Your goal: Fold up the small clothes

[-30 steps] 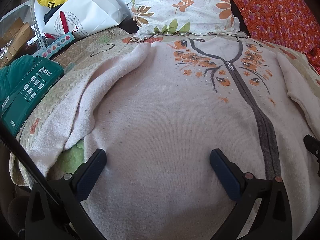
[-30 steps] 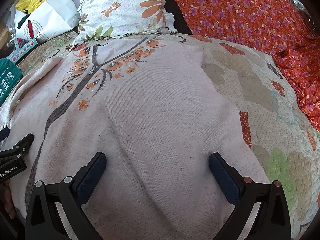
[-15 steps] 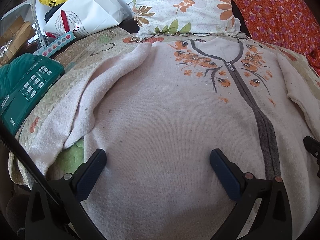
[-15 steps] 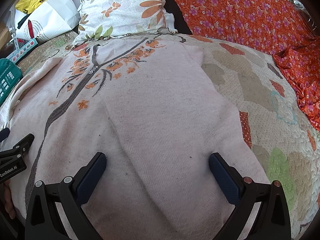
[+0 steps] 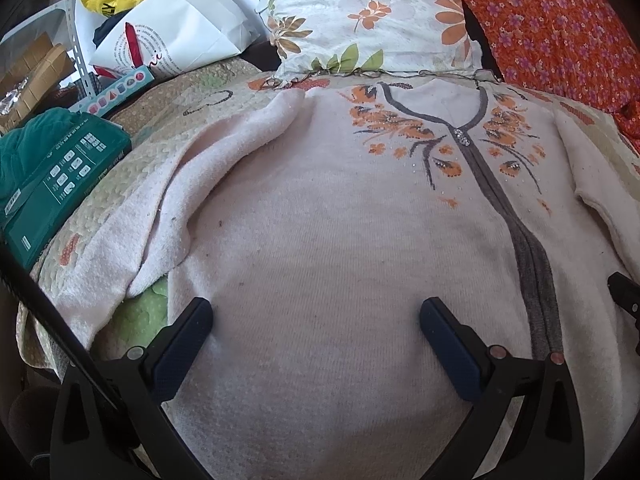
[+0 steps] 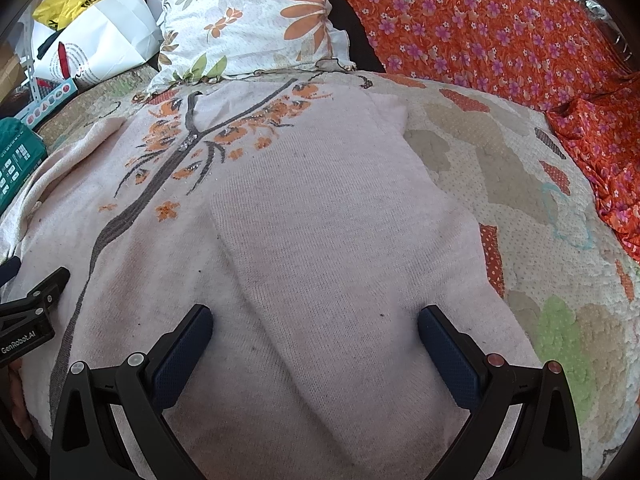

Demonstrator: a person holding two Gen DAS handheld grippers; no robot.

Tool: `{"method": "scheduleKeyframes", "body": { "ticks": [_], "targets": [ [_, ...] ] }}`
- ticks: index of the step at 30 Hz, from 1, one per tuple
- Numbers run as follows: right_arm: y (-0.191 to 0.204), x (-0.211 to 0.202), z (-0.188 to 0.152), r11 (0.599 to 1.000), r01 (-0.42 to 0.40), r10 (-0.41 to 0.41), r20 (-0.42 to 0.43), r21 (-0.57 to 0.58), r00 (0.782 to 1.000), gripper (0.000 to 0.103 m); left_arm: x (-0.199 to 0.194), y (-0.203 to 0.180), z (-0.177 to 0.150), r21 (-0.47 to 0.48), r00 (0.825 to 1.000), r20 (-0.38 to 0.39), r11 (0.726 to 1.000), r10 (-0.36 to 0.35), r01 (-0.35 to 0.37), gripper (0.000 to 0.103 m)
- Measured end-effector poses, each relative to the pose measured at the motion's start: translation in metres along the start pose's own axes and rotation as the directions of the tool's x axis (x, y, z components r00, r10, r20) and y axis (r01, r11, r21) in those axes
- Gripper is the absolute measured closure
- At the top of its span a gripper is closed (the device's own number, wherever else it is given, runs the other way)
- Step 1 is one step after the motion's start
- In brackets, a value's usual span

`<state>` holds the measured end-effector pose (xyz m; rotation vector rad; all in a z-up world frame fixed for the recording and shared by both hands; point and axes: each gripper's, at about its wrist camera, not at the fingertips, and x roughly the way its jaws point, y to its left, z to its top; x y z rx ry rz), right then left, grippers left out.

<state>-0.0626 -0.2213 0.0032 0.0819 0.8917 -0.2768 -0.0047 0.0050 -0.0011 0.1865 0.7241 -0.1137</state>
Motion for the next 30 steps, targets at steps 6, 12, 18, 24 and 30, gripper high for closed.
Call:
{"method": "scheduleKeyframes", "body": {
  "ticks": [6,12,18,24,30],
  "targets": [
    [0.000,-0.001,0.001,0.998,-0.045,0.045,0.003,0.038,0.999,0.000,-0.001,-0.001,0.012,0.111,0.994,-0.104,0.994,-0.014,0.026,0.000],
    [0.001,-0.001,0.000,0.995,-0.075,0.075,0.000,0.065,0.997,0.000,-0.030,0.061,0.047,-0.046,0.982,-0.109,0.987,-0.156,0.152,0.009],
    [0.001,-0.001,0.000,0.996,-0.066,0.066,0.001,0.059,0.998,0.000,-0.003,0.137,0.072,-0.087,0.985,-0.172,0.996,-0.015,0.000,0.009],
    [0.001,-0.001,0.000,0.996,-0.066,0.066,-0.001,0.058,0.998,0.000,0.064,0.182,0.065,-0.197,0.916,-0.372,0.977,-0.150,0.080,0.078],
    [0.001,-0.001,0.000,0.996,-0.064,0.064,-0.003,0.057,0.998,0.000,0.052,0.215,0.089,-0.240,0.956,-0.293,0.969,-0.009,-0.065,0.097]
  ]
}}
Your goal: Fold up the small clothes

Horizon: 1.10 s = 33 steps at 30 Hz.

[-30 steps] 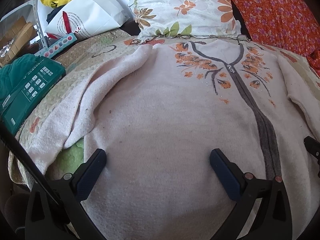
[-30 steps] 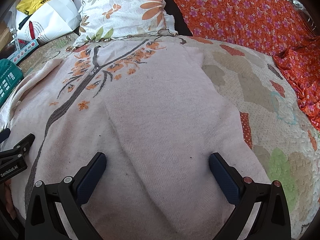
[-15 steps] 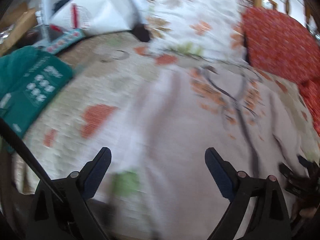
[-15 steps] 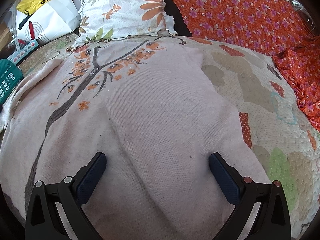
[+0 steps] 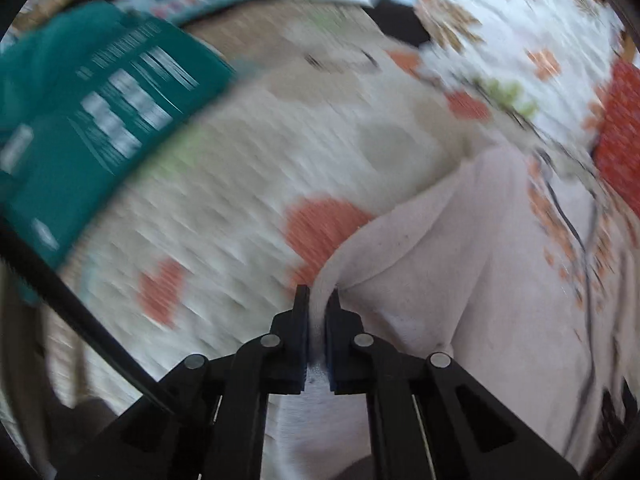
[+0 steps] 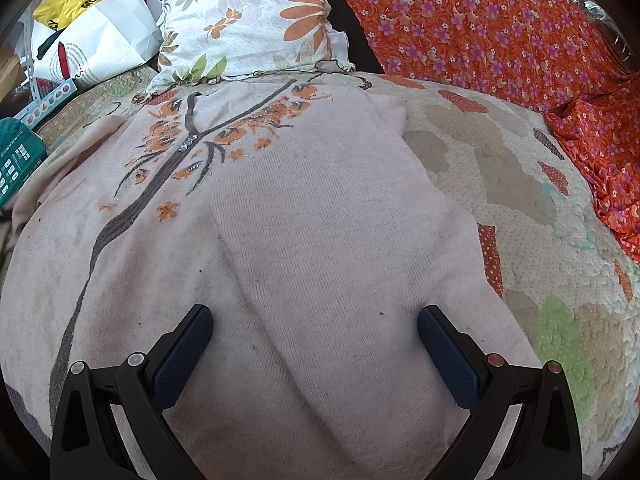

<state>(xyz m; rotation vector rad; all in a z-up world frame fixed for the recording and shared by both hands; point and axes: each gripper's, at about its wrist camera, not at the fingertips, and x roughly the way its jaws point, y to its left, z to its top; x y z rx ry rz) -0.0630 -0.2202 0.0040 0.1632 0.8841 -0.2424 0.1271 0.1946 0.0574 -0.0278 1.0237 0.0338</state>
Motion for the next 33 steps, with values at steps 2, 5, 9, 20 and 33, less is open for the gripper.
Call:
{"method": "scheduleKeyframes", "body": {
  "ticks": [2,5,9,20,33],
  "targets": [
    [0.000,0.000,0.000,1.000,0.001,-0.001,-0.001,-0.001,1.000,0.000,-0.008,0.016,0.017,-0.056,0.995,0.038,0.994,0.092,-0.089,0.096],
    [0.000,0.000,0.000,1.000,0.003,-0.003,-0.002,-0.002,1.000,0.000,-0.017,0.035,0.031,-0.134,0.992,0.064,0.986,0.108,-0.098,0.094],
    [0.000,0.000,0.000,1.000,0.003,-0.003,-0.003,-0.002,1.000,0.000,-0.050,0.022,0.023,-0.179,0.991,0.131,0.982,-0.035,0.058,0.037],
    [0.000,0.000,0.000,1.000,-0.001,0.001,-0.005,0.002,1.000,0.000,-0.038,-0.142,-0.067,0.049,0.964,0.106,0.969,-0.246,0.242,0.024],
    [-0.012,-0.073,0.023,0.980,-0.188,0.183,0.081,0.060,0.980,0.020,-0.016,-0.187,-0.121,0.282,0.967,0.069,0.935,-0.243,0.215,0.022]
  ]
}}
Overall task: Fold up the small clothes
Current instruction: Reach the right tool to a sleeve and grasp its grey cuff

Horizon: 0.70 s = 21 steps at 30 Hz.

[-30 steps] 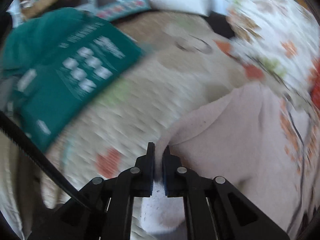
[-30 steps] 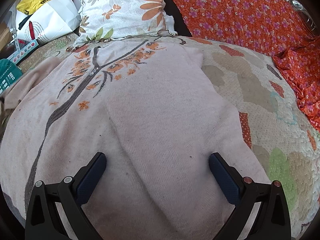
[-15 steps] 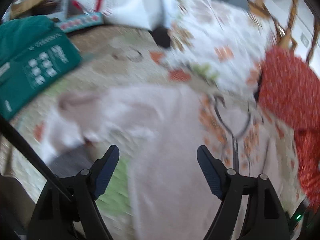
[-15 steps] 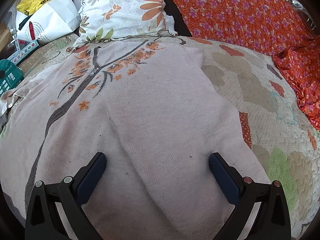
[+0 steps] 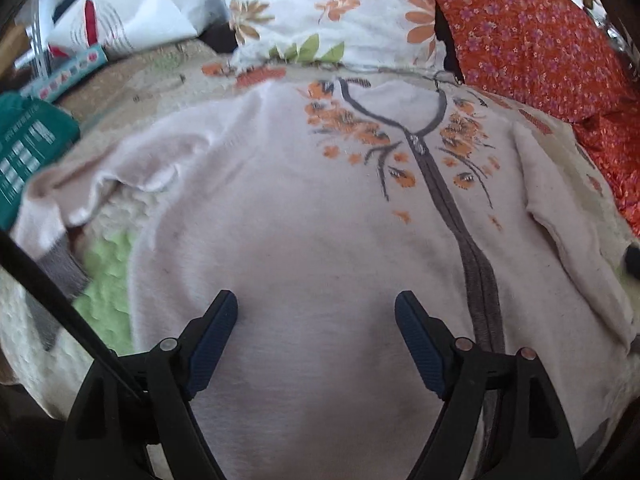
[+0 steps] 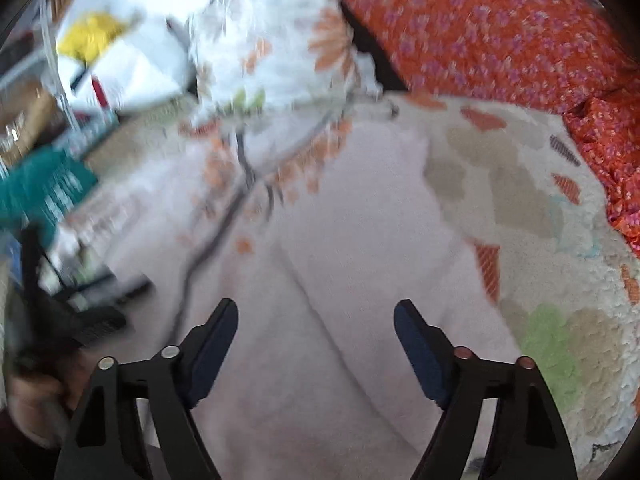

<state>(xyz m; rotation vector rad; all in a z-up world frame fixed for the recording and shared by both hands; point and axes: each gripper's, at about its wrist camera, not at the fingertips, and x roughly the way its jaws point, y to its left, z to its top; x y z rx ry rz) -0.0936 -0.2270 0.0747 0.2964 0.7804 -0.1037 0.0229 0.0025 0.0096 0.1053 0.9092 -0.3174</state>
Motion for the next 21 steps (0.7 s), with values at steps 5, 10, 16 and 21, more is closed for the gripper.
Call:
{"method": "scheduleKeyframes", "body": {
  "ticks": [5,10,16,21],
  "targets": [
    [-0.046,-0.007,0.019,0.980,0.186,-0.184,-0.037,0.072,0.982,0.020,-0.004,0.002,-0.001,-0.006,1.000,0.007,1.000,-0.014,0.014,0.022],
    [-0.101,-0.010,-0.005,0.932,0.283,-0.228,-0.243,0.225,0.943,0.025,-0.003,0.005,0.003,-0.031,0.999,-0.005,0.999,-0.041,0.041,0.022],
    [-0.076,-0.002,-0.043,0.927,0.293,-0.235,-0.249,0.232,0.940,0.030,-0.006,0.006,0.003,-0.044,0.998,-0.008,0.997,-0.060,0.059,0.021],
    [-0.070,-0.010,-0.046,0.939,0.259,-0.217,-0.194,0.225,0.957,0.097,-0.009,0.010,0.002,-0.060,0.998,-0.008,0.996,-0.067,0.066,0.021]
  ]
}}
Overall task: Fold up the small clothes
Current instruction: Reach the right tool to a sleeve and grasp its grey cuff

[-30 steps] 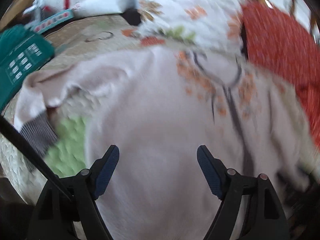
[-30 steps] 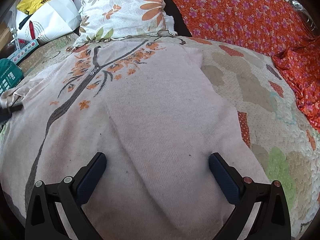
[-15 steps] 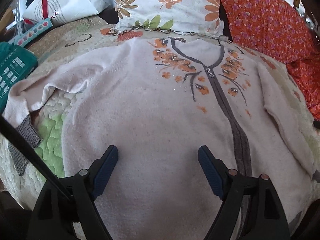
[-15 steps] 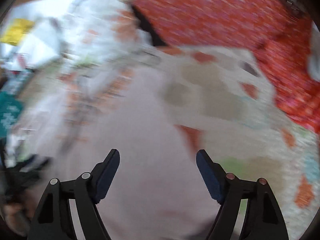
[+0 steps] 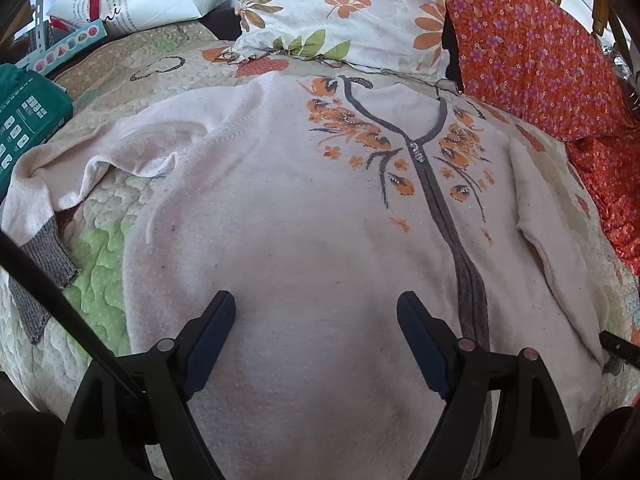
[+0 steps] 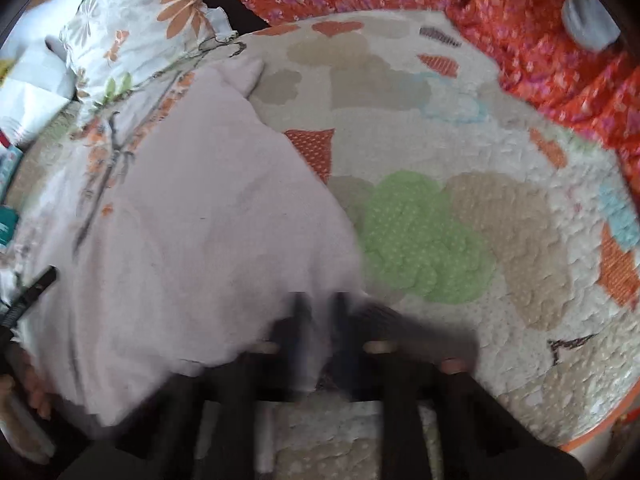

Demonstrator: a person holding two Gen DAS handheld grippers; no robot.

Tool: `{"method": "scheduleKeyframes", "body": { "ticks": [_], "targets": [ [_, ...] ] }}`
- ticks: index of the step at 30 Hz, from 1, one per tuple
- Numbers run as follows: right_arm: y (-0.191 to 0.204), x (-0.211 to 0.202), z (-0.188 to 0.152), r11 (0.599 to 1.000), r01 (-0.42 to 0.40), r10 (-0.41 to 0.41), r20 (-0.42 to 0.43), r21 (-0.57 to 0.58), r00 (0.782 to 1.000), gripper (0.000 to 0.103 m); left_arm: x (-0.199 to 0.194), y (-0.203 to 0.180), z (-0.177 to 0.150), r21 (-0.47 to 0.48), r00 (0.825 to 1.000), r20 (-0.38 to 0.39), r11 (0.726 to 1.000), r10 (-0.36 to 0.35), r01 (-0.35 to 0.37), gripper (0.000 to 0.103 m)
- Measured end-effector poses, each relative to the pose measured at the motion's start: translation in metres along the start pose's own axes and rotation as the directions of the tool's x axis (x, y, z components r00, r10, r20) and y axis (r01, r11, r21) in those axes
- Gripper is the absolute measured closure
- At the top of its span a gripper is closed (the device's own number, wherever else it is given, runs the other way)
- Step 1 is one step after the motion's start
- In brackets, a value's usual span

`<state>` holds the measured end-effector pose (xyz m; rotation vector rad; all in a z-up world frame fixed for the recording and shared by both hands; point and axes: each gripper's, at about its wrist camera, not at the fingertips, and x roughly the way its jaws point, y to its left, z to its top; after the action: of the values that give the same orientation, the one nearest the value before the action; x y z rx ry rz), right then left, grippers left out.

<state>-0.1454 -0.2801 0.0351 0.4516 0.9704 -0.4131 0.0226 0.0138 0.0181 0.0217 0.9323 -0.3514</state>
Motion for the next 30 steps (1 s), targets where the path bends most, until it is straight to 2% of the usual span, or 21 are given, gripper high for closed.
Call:
{"method": "scheduleKeyframes", "body": {
  "ticks": [1,4,6,8,10,11,12,13,14,15,16,17,18,19,20,23,26,28,29,30],
  "targets": [
    [-0.008,-0.005,0.003,1.000,-0.015,0.015,0.015,0.016,1.000,0.101,0.000,0.000,0.000,-0.001,1.000,-0.001,1.000,0.001,-0.001,0.021],
    [-0.030,-0.022,0.022,0.997,0.005,-0.008,0.047,0.074,0.999,0.103,-0.003,-0.001,0.000,0.005,1.000,0.001,1.000,0.000,0.000,0.021],
    [-0.063,-0.034,0.035,0.988,0.034,-0.045,0.065,0.150,0.997,0.102,-0.008,-0.001,0.001,0.015,1.000,0.008,1.000,0.000,0.000,0.021],
    [-0.104,-0.042,0.049,0.966,0.151,-0.171,0.081,0.209,0.982,0.102,-0.014,0.001,0.003,0.017,1.000,0.017,1.000,0.003,-0.003,0.021],
    [-0.144,-0.043,0.057,0.911,0.280,-0.302,0.029,0.302,0.953,0.102,-0.022,0.005,0.007,0.010,1.000,0.021,1.000,0.013,-0.013,0.021],
    [-0.157,-0.044,0.057,0.892,0.278,-0.294,-0.008,0.355,0.956,0.101,-0.027,0.007,0.012,0.000,1.000,0.018,1.000,0.015,-0.015,0.021],
    [-0.163,-0.047,0.055,0.895,0.211,-0.225,-0.011,0.392,0.974,0.098,-0.033,0.009,0.016,-0.012,1.000,0.020,1.000,0.009,-0.009,0.021],
    [-0.163,-0.051,0.047,0.904,0.041,-0.053,0.016,0.425,0.998,0.098,-0.038,0.011,0.020,-0.024,1.000,0.024,1.000,0.002,-0.001,0.021],
    [-0.157,-0.052,0.043,0.903,-0.044,0.038,0.024,0.427,0.999,0.097,-0.042,0.013,0.024,-0.034,1.000,0.027,0.999,-0.004,0.005,0.021],
    [-0.143,-0.050,0.033,0.890,-0.163,0.174,0.013,0.425,0.985,0.093,-0.047,0.014,0.029,-0.044,1.000,0.027,0.999,-0.010,0.011,0.021],
    [-0.132,-0.047,0.024,0.873,-0.231,0.254,0.005,0.430,0.967,0.078,-0.050,0.014,0.037,-0.050,1.000,0.023,0.999,-0.019,0.020,0.021],
    [-0.119,-0.042,0.014,0.841,-0.308,0.344,0.001,0.444,0.939,0.064,-0.052,0.014,0.042,-0.051,0.999,0.023,0.998,-0.025,0.027,0.021],
    [-0.107,-0.037,0.004,0.819,-0.354,0.400,-0.005,0.451,0.917,0.061,-0.053,0.013,0.050,-0.047,0.999,0.028,0.998,-0.030,0.032,0.021],
    [-0.095,-0.032,-0.005,0.813,-0.370,0.423,-0.020,0.451,0.906,0.061,-0.053,0.012,0.054,-0.042,0.999,0.032,0.999,-0.029,0.030,0.021],
    [-0.087,-0.027,-0.011,0.814,-0.369,0.427,-0.032,0.450,0.904,0.061,-0.053,0.011,0.060,-0.035,0.999,0.040,0.999,-0.026,0.027,0.021],
    [-0.071,-0.010,-0.027,0.809,-0.335,0.404,-0.042,0.482,0.914,0.059,-0.047,0.010,0.071,-0.023,0.998,0.059,0.999,-0.027,0.028,0.021],
    [-0.078,0.008,-0.041,0.769,-0.315,0.385,-0.008,0.556,0.923,0.058,-0.036,0.015,0.076,-0.031,0.998,0.047,0.999,-0.029,0.031,0.021],
    [-0.079,0.008,-0.048,0.752,-0.317,0.367,0.033,0.578,0.930,0.058,-0.028,0.024,0.075,-0.071,0.998,0.031,0.996,-0.046,0.048,0.021],
    [-0.079,0.006,-0.050,0.757,-0.314,0.353,0.046,0.573,0.935,0.058,-0.025,0.029,0.074,-0.090,0.998,0.021,0.994,-0.054,0.056,0.021],
    [-0.078,0.003,-0.045,0.782,-0.298,0.316,0.063,0.548,0.947,0.058,-0.019,0.035,0.072,-0.121,0.998,0.000,0.990,-0.068,0.068,0.021]
  ]
}}
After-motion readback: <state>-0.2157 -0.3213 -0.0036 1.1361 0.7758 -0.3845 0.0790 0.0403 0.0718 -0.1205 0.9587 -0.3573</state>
